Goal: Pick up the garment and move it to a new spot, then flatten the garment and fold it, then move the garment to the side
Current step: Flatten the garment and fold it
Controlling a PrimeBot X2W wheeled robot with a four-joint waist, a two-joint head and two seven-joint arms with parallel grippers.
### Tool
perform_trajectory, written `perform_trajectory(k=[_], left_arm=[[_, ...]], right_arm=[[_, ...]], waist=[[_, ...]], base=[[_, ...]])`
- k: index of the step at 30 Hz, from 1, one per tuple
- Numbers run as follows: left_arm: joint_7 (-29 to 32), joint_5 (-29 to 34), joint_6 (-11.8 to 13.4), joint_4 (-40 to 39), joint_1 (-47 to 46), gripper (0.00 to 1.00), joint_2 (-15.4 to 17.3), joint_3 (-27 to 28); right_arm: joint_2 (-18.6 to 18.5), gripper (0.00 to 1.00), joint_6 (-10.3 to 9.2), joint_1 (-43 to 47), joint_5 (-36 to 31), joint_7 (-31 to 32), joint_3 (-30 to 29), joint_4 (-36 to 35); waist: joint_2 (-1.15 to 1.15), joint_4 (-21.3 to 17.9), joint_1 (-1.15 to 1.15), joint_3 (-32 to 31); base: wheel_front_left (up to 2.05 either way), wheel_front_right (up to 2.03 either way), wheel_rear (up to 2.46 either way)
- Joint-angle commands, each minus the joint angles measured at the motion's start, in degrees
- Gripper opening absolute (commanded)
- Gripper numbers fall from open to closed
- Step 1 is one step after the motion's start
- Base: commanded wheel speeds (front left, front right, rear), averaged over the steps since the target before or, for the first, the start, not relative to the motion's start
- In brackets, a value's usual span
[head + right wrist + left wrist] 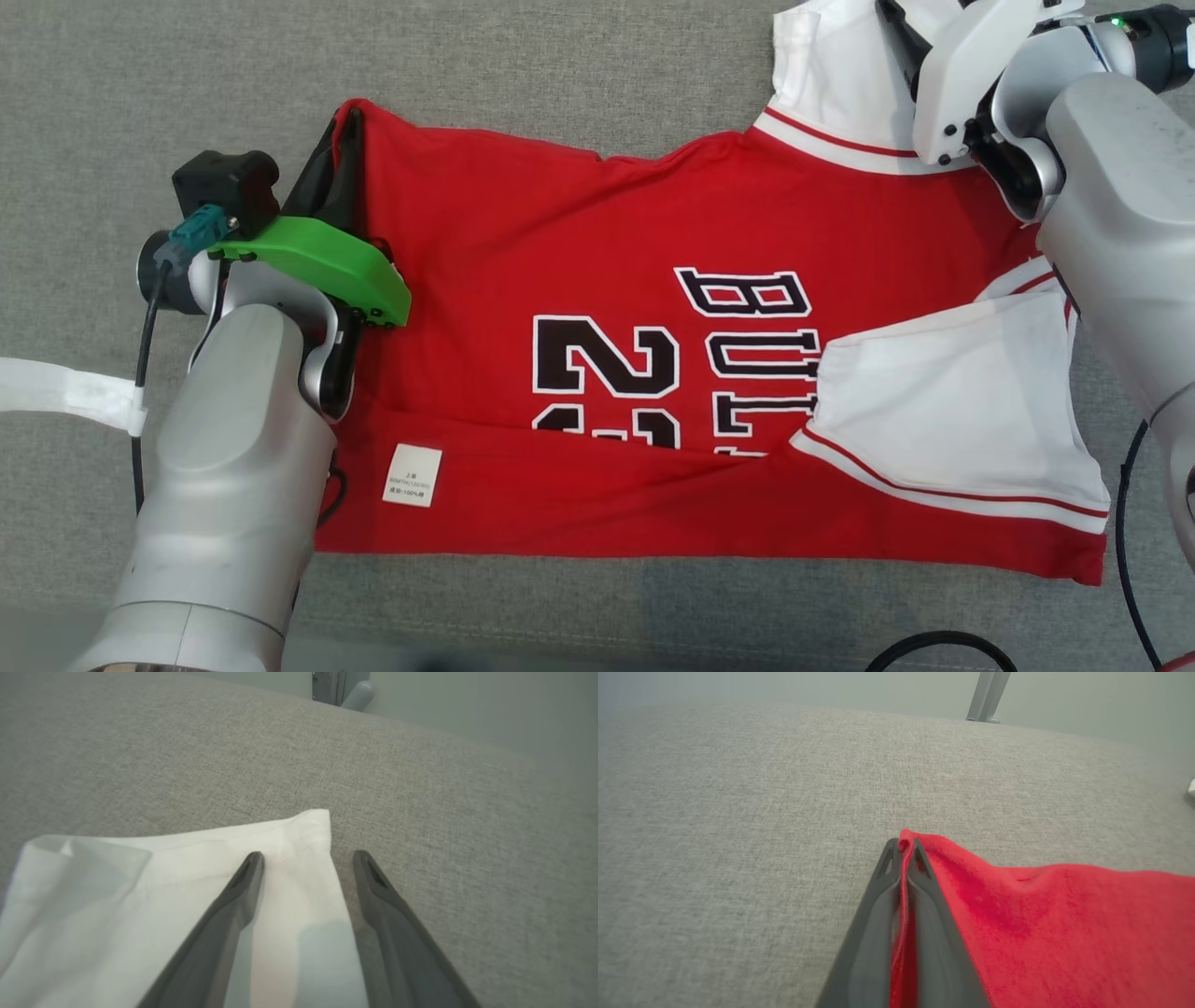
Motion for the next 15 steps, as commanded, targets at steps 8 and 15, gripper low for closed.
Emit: perform_trajectory(k=[8,15], left_arm=[[0.0,0.5,0.1,-1.6,1.7,0.00,1.4,2.3],[0.0,0.6,0.1,-3.6,6.5,0.00,2.9,3.0]], right_arm=[[-0.7,0.00,-0.09,0.3,2.5,-5.0,2.1,1.8],[-0.7,0.00,-0.09,3.6,5.2,-15.3,2.8,0.4]], waist=[[0.00,-0.2,0.00,-1.1],[0.00,-2.4,0.00,-7.0]], base=[[0.00,0.00,0.00],[0.00,0.00,0.00]])
